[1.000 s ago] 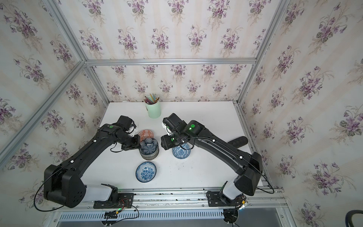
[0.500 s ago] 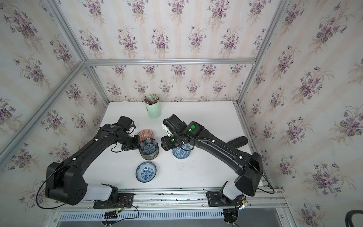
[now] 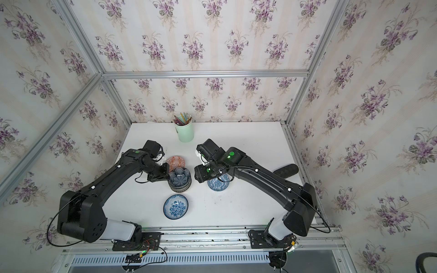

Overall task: Stack the bowls
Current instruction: Place the bowl in the bowl.

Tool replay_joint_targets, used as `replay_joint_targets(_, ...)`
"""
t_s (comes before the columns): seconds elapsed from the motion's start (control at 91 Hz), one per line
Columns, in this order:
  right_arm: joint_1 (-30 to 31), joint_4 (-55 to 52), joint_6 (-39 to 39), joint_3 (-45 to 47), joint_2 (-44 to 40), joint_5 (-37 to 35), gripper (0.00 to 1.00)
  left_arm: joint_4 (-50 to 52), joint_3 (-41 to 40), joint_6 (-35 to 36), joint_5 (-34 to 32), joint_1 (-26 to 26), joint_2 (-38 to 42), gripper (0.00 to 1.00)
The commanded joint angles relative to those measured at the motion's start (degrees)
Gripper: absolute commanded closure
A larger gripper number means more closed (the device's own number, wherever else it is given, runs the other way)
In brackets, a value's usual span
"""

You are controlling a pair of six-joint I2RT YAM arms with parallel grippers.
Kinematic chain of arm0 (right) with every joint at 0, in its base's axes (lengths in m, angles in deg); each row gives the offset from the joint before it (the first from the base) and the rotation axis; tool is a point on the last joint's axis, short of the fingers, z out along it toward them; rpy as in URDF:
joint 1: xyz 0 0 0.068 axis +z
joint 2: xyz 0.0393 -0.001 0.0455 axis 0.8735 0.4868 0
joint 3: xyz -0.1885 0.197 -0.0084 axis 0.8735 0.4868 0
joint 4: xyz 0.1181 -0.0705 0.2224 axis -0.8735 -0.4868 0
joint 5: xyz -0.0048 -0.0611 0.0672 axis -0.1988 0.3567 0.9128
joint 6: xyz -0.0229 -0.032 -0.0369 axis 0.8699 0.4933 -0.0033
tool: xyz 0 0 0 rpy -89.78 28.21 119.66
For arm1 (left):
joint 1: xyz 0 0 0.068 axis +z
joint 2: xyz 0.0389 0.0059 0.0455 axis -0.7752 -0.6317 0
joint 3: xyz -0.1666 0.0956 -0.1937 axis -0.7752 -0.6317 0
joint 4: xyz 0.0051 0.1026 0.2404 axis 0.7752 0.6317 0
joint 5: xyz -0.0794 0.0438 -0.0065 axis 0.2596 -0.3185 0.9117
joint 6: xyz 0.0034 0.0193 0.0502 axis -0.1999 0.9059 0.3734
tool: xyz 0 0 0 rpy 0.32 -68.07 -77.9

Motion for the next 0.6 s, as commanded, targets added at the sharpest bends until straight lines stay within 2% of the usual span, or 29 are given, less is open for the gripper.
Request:
replay_joint_targets(0.0, 0.0, 1.1, 0.0, 0.0, -0.1, 0.1, 0.41, -0.8, 0.1, -0.3, 1.2, 0.1, -0.1, 1.00)
replay_joint_targets(0.593, 0.0, 1.2, 0.1, 0.3, 0.1, 0.1, 0.41, -0.9, -1.2, -0.3, 1.6, 0.1, 1.2, 1.00)
